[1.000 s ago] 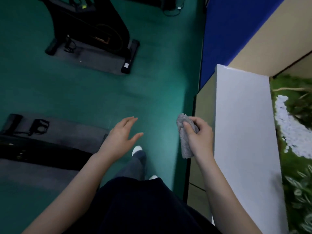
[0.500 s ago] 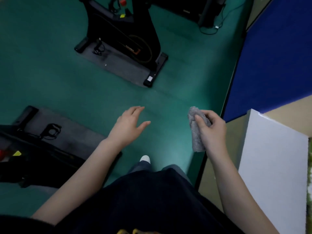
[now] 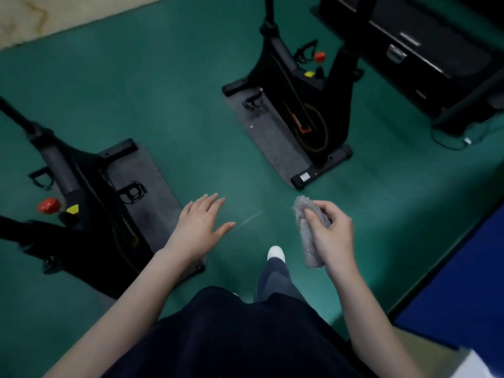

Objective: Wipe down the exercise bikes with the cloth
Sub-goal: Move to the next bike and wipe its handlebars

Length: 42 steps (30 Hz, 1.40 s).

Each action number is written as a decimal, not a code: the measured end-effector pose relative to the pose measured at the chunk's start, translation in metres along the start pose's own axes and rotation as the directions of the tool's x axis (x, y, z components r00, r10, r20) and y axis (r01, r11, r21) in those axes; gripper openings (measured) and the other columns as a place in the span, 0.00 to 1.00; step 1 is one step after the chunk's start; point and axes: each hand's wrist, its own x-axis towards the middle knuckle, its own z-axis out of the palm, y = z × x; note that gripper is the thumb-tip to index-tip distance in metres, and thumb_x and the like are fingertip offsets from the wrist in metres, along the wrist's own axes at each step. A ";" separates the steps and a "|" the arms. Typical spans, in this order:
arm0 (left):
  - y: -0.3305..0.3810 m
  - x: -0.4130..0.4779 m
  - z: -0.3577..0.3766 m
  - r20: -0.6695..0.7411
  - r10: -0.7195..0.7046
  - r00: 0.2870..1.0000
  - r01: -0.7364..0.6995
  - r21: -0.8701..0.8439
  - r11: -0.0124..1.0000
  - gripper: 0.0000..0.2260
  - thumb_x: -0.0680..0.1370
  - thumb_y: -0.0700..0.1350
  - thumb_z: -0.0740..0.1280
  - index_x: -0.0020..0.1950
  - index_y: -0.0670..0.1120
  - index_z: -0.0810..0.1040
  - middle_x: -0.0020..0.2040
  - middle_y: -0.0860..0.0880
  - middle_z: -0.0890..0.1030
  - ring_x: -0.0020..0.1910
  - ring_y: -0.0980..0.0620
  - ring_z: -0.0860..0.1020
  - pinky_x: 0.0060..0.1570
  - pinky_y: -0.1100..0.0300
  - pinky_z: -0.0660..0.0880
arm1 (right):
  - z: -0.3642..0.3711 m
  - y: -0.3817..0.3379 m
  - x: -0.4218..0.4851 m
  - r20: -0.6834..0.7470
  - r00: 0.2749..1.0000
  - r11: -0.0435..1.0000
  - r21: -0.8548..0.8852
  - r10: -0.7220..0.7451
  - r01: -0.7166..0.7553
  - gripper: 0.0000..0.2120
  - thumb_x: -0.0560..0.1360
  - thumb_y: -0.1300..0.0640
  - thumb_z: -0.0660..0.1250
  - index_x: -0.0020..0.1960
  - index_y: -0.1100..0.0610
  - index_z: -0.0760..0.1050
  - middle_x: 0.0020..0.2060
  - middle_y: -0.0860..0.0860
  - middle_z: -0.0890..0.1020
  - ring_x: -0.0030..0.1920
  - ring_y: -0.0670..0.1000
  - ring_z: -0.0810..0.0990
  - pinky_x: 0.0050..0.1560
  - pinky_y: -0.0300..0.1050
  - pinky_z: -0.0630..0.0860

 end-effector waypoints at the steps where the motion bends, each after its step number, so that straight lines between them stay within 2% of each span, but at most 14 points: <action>1: 0.006 0.009 -0.002 -0.011 -0.040 0.999 0.040 -0.013 0.999 0.30 0.79 0.61 0.56 0.77 0.49 0.57 0.77 0.49 0.57 0.77 0.51 0.53 0.73 0.53 0.48 | -0.002 -0.004 0.017 0.047 0.999 1.000 -0.011 -0.026 0.026 0.09 0.72 0.63 0.69 0.41 0.48 0.78 0.38 0.43 0.82 0.41 0.45 0.80 0.47 0.42 0.75; 5: 0.040 0.047 -0.010 -0.034 -0.141 0.989 0.139 -0.061 0.988 0.29 0.79 0.62 0.56 0.77 0.49 0.57 0.77 0.50 0.57 0.76 0.51 0.53 0.73 0.53 0.48 | -0.017 -0.014 0.087 0.178 0.977 0.989 -0.075 -0.116 0.131 0.05 0.72 0.62 0.69 0.45 0.52 0.80 0.40 0.46 0.83 0.44 0.49 0.80 0.48 0.43 0.75; 11: 0.073 0.092 -0.022 -0.109 -0.226 0.968 0.217 -0.090 0.972 0.29 0.79 0.62 0.54 0.76 0.50 0.57 0.77 0.51 0.58 0.76 0.52 0.54 0.73 0.54 0.48 | -0.022 -0.030 0.172 0.270 0.955 0.987 -0.063 -0.124 0.146 0.06 0.73 0.62 0.68 0.43 0.51 0.78 0.38 0.46 0.82 0.41 0.47 0.80 0.46 0.42 0.74; 14: 0.068 0.097 -0.027 -0.114 -0.326 0.938 0.311 -0.130 0.941 0.30 0.79 0.63 0.54 0.77 0.50 0.57 0.77 0.51 0.58 0.76 0.52 0.54 0.74 0.53 0.49 | -0.006 -0.043 0.200 0.333 0.932 0.984 -0.052 -0.143 0.170 0.05 0.73 0.62 0.69 0.43 0.52 0.79 0.37 0.45 0.82 0.39 0.47 0.79 0.46 0.43 0.75; 18: 0.044 0.104 -0.034 -0.120 -0.464 0.878 0.437 -0.195 0.878 0.30 0.79 0.62 0.55 0.76 0.50 0.57 0.76 0.51 0.59 0.76 0.52 0.56 0.74 0.54 0.51 | 0.034 -0.064 0.228 0.462 0.866 0.969 -0.053 -0.188 0.239 0.05 0.73 0.62 0.69 0.44 0.53 0.79 0.37 0.44 0.82 0.40 0.45 0.79 0.46 0.41 0.75; 21: 0.020 0.113 -0.040 -0.112 -0.536 0.837 0.503 -0.228 0.834 0.30 0.78 0.62 0.55 0.76 0.50 0.57 0.76 0.52 0.60 0.75 0.53 0.56 0.73 0.55 0.52 | 0.072 -0.082 0.244 0.528 0.819 0.957 -0.042 -0.224 0.289 0.06 0.72 0.62 0.69 0.43 0.51 0.78 0.36 0.41 0.81 0.36 0.36 0.77 0.41 0.29 0.71; 23: 0.001 0.123 -0.045 -0.109 -0.572 0.813 0.536 -0.245 0.808 0.30 0.78 0.63 0.55 0.76 0.50 0.57 0.76 0.52 0.60 0.75 0.53 0.56 0.73 0.55 0.53 | 0.099 -0.096 0.254 0.562 0.789 0.946 -0.033 -0.249 0.322 0.07 0.72 0.62 0.70 0.42 0.51 0.78 0.36 0.41 0.81 0.36 0.34 0.77 0.39 0.25 0.69; 29: -0.053 0.174 -0.079 -0.108 -0.630 0.769 0.572 -0.321 0.754 0.29 0.79 0.62 0.55 0.76 0.49 0.58 0.76 0.51 0.60 0.76 0.52 0.55 0.74 0.54 0.53 | 0.170 -0.145 0.293 0.652 0.696 0.908 -0.029 -0.300 0.418 0.05 0.72 0.62 0.69 0.44 0.53 0.80 0.38 0.42 0.82 0.40 0.36 0.78 0.40 0.24 0.69; 32: -0.085 0.199 -0.107 -0.151 -0.641 0.753 0.574 -0.327 0.751 0.29 0.79 0.63 0.54 0.76 0.50 0.59 0.76 0.51 0.60 0.76 0.52 0.53 0.74 0.53 0.50 | 0.207 -0.172 0.314 0.662 0.680 0.895 -0.029 -0.317 0.446 0.04 0.72 0.62 0.69 0.44 0.54 0.80 0.39 0.43 0.83 0.41 0.39 0.79 0.41 0.25 0.69; 35: -0.113 0.210 -0.132 -0.202 -0.673 0.712 0.597 -0.330 0.731 0.29 0.79 0.63 0.54 0.76 0.49 0.59 0.76 0.51 0.60 0.76 0.53 0.53 0.74 0.54 0.49 | 0.244 -0.197 0.328 0.670 0.668 0.895 -0.009 -0.325 0.445 0.05 0.72 0.62 0.69 0.44 0.53 0.80 0.38 0.43 0.82 0.40 0.38 0.79 0.42 0.28 0.71; 38: -0.132 0.208 -0.143 -0.200 -0.737 0.646 0.642 -0.380 0.666 0.29 0.79 0.63 0.54 0.76 0.50 0.58 0.76 0.52 0.59 0.76 0.53 0.52 0.74 0.55 0.49 | 0.282 -0.220 0.331 0.725 0.602 0.885 0.022 -0.334 0.465 0.06 0.72 0.62 0.69 0.43 0.52 0.80 0.39 0.43 0.83 0.42 0.43 0.80 0.45 0.37 0.74; 39: -0.138 0.206 -0.145 -0.190 -0.758 0.624 0.659 -0.393 0.641 0.29 0.79 0.63 0.53 0.76 0.50 0.58 0.76 0.52 0.59 0.76 0.53 0.52 0.74 0.55 0.48 | 0.295 -0.227 0.330 0.746 0.573 0.876 0.032 -0.341 0.481 0.06 0.72 0.62 0.69 0.43 0.52 0.79 0.39 0.43 0.83 0.42 0.44 0.80 0.45 0.36 0.74; 42: -0.152 0.197 -0.144 -0.140 -0.828 0.544 0.712 -0.446 0.543 0.29 0.79 0.63 0.52 0.76 0.50 0.57 0.77 0.52 0.58 0.76 0.54 0.51 0.74 0.55 0.48 | 0.334 -0.248 0.327 0.813 0.456 0.848 0.085 -0.363 0.523 0.06 0.73 0.62 0.69 0.42 0.51 0.79 0.39 0.43 0.82 0.42 0.41 0.79 0.42 0.27 0.71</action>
